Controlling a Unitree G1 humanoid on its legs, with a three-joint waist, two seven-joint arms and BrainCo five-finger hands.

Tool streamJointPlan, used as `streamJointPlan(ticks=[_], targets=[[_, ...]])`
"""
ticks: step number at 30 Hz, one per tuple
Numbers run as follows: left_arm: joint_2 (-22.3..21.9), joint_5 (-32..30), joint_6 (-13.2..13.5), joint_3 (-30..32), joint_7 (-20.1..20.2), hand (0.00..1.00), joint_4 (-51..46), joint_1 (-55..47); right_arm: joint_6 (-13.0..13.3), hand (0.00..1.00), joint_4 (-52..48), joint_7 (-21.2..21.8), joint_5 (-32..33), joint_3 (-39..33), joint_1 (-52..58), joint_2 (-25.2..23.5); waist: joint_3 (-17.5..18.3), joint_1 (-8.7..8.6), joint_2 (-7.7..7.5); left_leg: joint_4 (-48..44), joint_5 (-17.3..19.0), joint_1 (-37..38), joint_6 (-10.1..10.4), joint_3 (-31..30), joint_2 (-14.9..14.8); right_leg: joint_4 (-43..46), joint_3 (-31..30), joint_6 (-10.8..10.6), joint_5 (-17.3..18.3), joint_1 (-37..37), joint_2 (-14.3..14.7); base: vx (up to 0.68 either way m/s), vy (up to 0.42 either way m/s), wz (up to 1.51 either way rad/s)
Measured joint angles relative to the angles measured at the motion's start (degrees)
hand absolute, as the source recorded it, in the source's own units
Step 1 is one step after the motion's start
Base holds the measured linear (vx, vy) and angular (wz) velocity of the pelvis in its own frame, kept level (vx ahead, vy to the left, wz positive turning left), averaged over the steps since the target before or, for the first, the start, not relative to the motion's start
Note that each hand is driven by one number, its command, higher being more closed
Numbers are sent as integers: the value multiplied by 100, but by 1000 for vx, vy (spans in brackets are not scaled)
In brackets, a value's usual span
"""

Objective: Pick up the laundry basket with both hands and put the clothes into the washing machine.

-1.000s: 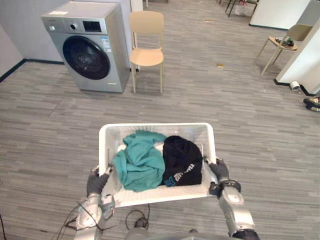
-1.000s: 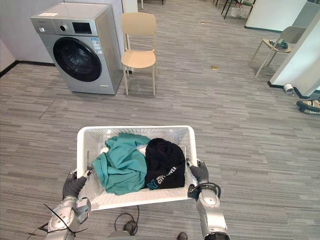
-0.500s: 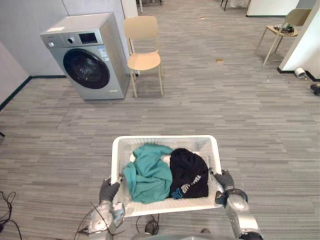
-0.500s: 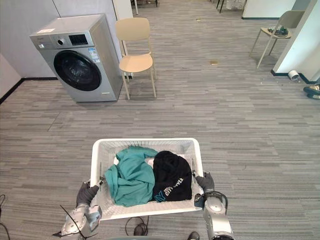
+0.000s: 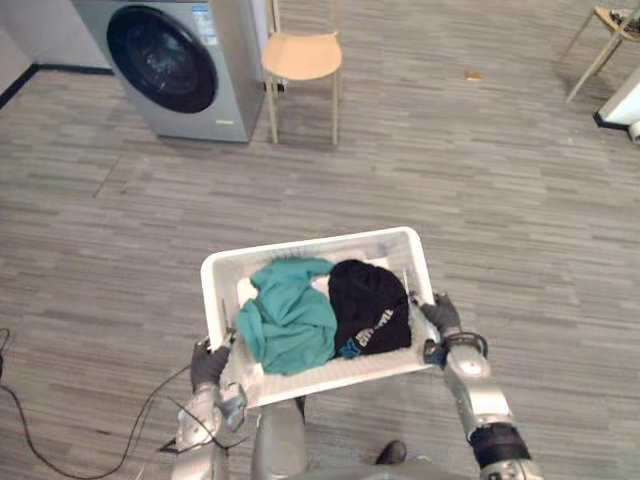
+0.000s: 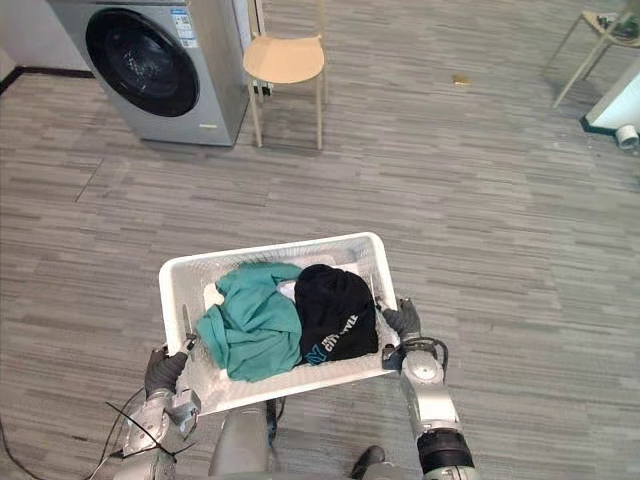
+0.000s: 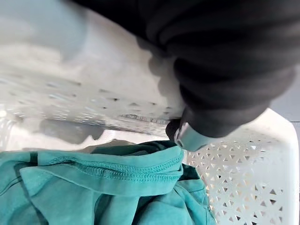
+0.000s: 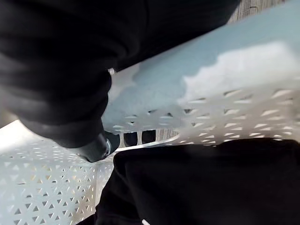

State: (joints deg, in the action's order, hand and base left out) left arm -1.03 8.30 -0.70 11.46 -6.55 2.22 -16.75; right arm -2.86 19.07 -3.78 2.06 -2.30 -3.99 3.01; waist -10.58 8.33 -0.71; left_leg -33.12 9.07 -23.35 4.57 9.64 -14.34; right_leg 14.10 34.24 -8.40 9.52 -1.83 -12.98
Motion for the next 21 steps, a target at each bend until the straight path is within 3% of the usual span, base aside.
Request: streamJointPlan(ticks=[1,2,3,4,5,7,9,11,13,15,16,17,18,19,20,21], targets=[[64,0,-18,-11,2,100,17,-8,-2,100,-4,2,1,-3,71,-50,25,-91,-74,-198,294,72,-153,-7,103,795,53,138,36,131,-314,400,354,30],[109,-1,-28,-14,1,100,16,-48,-4,100,0,8,3,-1,129,-75,9,-115,-58,-299,478,285,-273,108,169,1822,-58,658,-146,444,-691,346,302,8],[123,-1,-26,-15,-1,100,11,-101,-7,100,0,10,3,8,153,-101,0,-113,-45,-275,595,456,-327,186,234,2320,-277,967,-344,645,-851,343,338,-23],[197,0,-22,-61,-10,100,6,-160,-9,100,2,33,3,8,213,-187,-57,-137,52,-207,756,793,-437,241,245,3226,-897,750,-418,1068,-868,357,240,-28],[285,0,-20,-73,-10,100,5,-164,-12,100,2,36,9,-1,262,-250,-55,-167,41,-96,841,1040,-575,278,252,3643,-1072,602,-227,1326,-724,425,184,-16],[385,-1,-17,-76,-1,100,-11,-185,-11,100,-28,32,26,-27,359,-332,-58,-298,45,259,860,1481,-606,316,316,3523,-864,649,33,1602,-447,368,55,15],[374,-2,-16,-163,27,100,-10,-150,-10,100,-133,60,32,-214,445,-371,-64,-433,53,536,862,1822,-599,325,397,2493,-665,766,93,1950,-123,420,20,34],[397,-49,-26,-262,54,100,-8,15,-9,100,-383,74,85,-351,611,-378,-73,-469,70,630,915,1940,-505,329,395,1013,-831,730,-100,2237,152,390,-8,37],[448,-173,-33,-436,41,100,93,188,-14,100,-474,38,134,-433,693,-355,-79,-480,27,737,1075,2360,-224,319,433,-560,-1318,422,-698,2328,304,490,-101,36],[472,-234,-30,-434,61,100,72,127,-11,100,-489,42,194,-402,822,-348,-20,-598,8,937,1413,2952,107,200,428,-315,-1427,641,-593,2316,293,626,-214,41],[444,-276,-31,-430,74,100,89,125,-9,100,-516,42,198,-386,864,-318,45,-638,56,1049,1586,3133,112,119,319,-53,-1503,780,-840,2350,383,755,-233,33],[387,-318,-30,-427,108,100,71,56,-18,100,-514,34,198,-385,903,-295,163,-607,257,810,1603,3310,186,10,69,516,-1483,805,-842,2426,618,560,-163,11],[345,-319,-23,-428,117,100,64,20,-19,100,-515,35,198,-364,909,-281,190,-605,334,265,1543,3150,76,-95,-149,658,-1462,856,-876,2398,766,677,-241,-12],[252,-316,-30,-406,117,100,65,-56,-26,100,-533,83,220,-319,912,-238,182,-569,564,-1060,1108,2658,-485,-295,-645,724,-1236,989,-883,2137,1107,664,-255,-36],[228,-317,-39,-305,118,100,67,-143,-59,100,-546,99,251,-236,944,-229,224,-515,714,-2192,-122,2167,-762,-296,-1246,655,-1217,1201,-650,1810,1500,658,-233,-43],[234,-310,-56,-240,124,100,66,-155,-68,100,-614,77,307,-178,992,-229,245,-460,725,-2588,-865,1954,-844,-217,-1503,563,-1238,1239,-601,1654,1651,669,-169,-52]])
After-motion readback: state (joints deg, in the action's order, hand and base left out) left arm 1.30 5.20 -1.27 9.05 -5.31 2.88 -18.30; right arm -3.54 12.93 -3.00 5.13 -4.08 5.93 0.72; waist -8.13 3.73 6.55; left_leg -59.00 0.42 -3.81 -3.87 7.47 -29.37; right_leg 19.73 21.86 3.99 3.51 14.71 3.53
